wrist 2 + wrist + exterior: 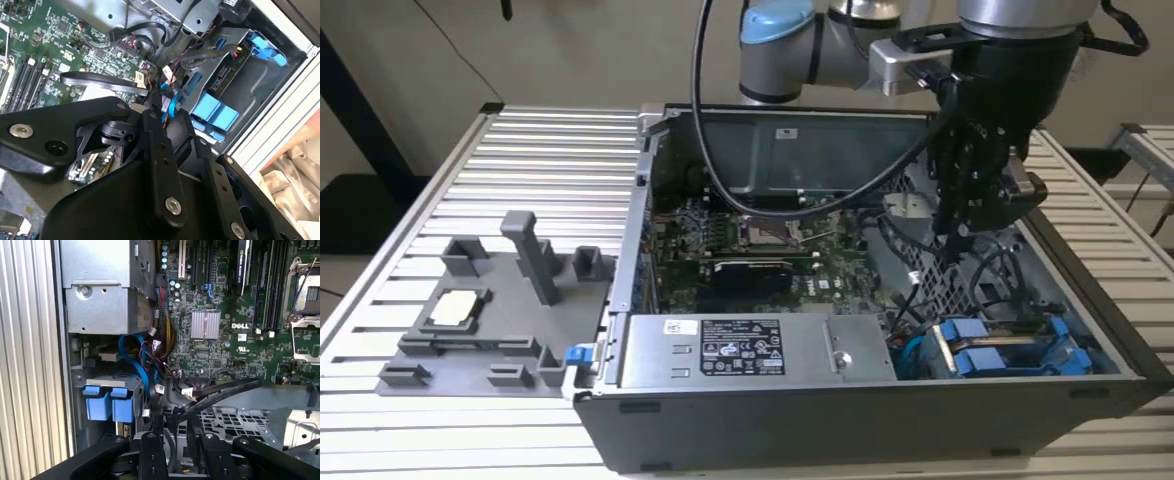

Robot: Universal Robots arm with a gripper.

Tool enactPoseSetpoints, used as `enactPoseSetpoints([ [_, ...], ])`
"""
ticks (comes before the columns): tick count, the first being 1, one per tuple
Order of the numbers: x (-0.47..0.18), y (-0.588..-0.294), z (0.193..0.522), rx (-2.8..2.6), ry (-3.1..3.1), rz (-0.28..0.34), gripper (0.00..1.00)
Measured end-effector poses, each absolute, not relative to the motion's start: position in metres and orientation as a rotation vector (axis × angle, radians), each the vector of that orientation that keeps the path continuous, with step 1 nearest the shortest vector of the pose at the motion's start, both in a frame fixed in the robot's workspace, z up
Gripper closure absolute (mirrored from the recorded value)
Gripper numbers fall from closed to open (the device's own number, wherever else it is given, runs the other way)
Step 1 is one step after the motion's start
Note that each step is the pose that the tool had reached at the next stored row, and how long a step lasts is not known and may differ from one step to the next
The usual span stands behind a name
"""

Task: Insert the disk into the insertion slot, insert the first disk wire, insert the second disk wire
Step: 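Insert the second disk wire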

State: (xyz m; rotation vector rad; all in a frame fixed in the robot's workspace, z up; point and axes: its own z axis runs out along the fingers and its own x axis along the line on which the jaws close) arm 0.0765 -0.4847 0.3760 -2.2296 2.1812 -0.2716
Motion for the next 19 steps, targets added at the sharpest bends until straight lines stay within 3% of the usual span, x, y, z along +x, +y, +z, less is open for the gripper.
enactPoseSetpoints([
  [8,0.073,-0.483,0.369,-2.211,2.171,-0.327,0.67],
  [19,0.07,-0.483,0.358,-2.205,2.166,-0.347,0.67],
])
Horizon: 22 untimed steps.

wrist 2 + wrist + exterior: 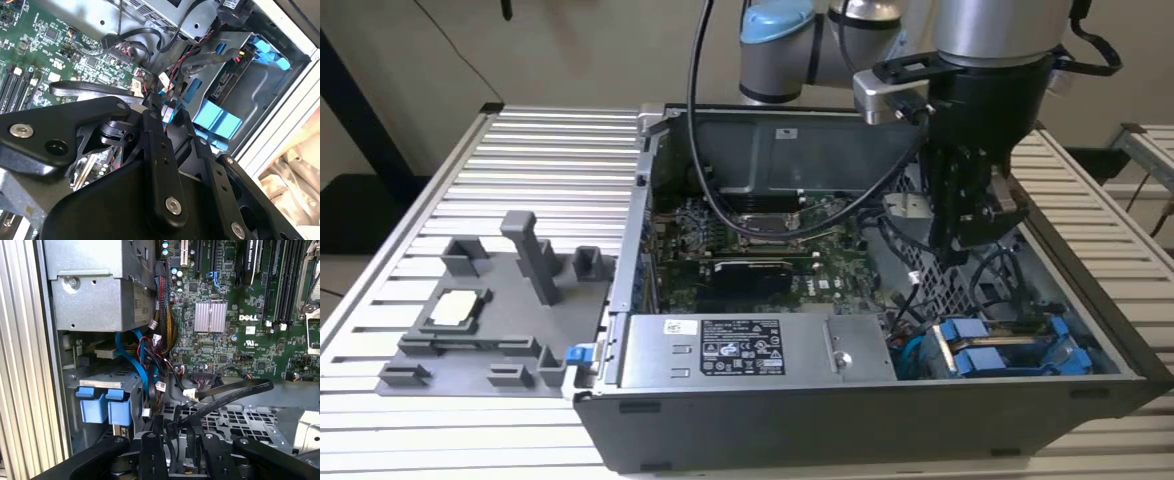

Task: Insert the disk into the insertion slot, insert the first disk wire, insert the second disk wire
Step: 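Insert the second disk wire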

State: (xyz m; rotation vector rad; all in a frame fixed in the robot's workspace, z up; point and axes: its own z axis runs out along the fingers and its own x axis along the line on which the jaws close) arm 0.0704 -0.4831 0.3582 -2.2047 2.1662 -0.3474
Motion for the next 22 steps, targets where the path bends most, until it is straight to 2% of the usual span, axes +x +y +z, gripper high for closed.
enactPoseSetpoints([
  [11,0.0664,-0.485,0.3581,-2.204,2.165,-0.349,0.67],
  [14,0.0661,-0.486,0.3581,-2.204,2.165,-0.349,0.69],
  [16,0.066,-0.4875,0.3581,-2.204,2.165,-0.349,0.82],
  [22,0.0661,-0.4932,0.3581,-2.204,2.165,-0.349,0.84],
])
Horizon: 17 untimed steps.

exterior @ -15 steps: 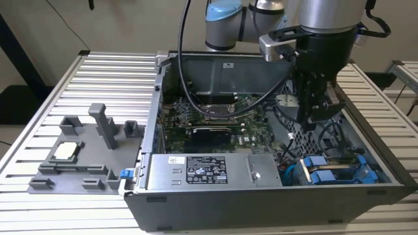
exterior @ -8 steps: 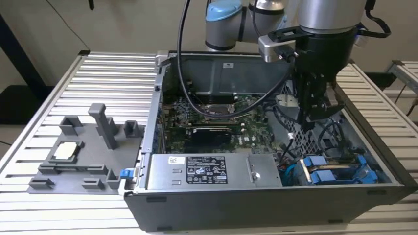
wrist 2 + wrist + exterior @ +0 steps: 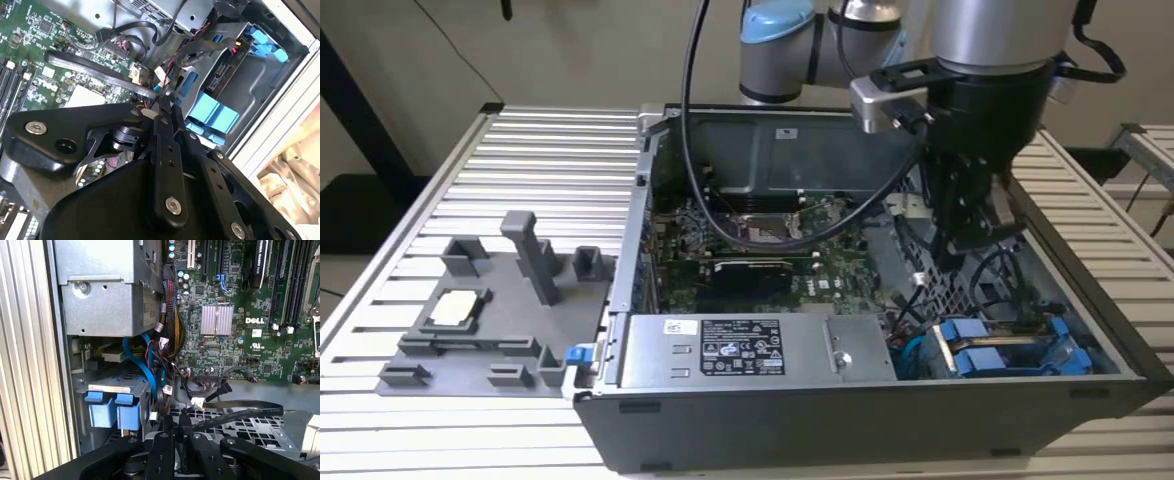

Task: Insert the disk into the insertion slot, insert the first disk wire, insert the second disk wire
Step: 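Insert the second disk wire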

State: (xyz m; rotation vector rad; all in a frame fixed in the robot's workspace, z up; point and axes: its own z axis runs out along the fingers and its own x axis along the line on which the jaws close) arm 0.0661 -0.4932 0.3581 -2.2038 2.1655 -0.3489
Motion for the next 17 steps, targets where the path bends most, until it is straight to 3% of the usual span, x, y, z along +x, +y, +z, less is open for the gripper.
enactPoseSetpoints([
  [17,0.077,-0.517,0.36,-2.211,2.171,-0.333,0.84],
])
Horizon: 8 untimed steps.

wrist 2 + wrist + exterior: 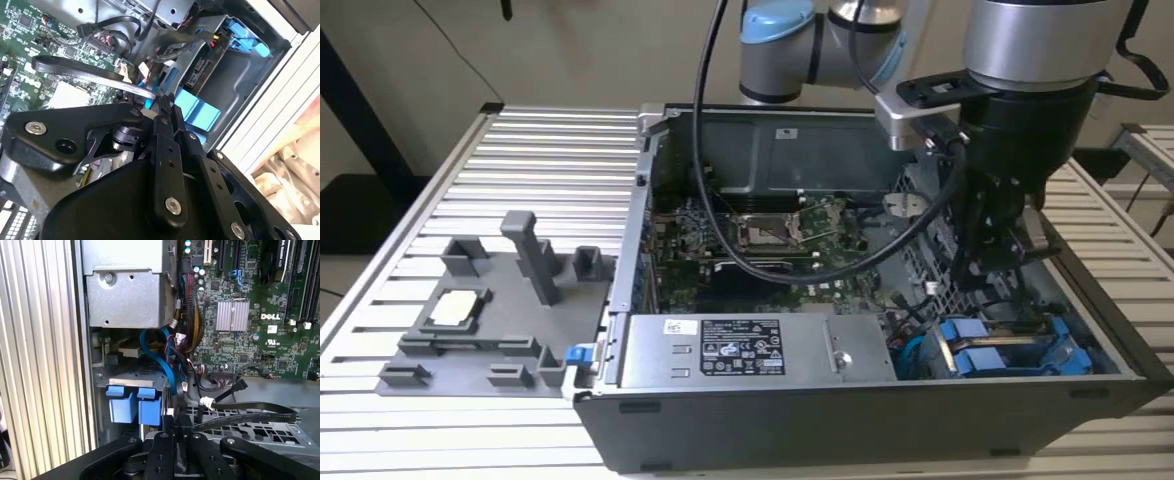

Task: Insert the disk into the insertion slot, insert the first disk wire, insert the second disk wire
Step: 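Insert the second disk wire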

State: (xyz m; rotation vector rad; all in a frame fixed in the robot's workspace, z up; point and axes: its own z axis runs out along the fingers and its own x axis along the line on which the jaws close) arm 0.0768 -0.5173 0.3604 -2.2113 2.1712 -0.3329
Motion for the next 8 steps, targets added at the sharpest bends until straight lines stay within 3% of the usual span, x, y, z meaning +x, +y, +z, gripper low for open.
enactPoseSetpoints([
  [8,0.084,-0.532,0.364,-2.219,2.177,-0.321,0.84],
])
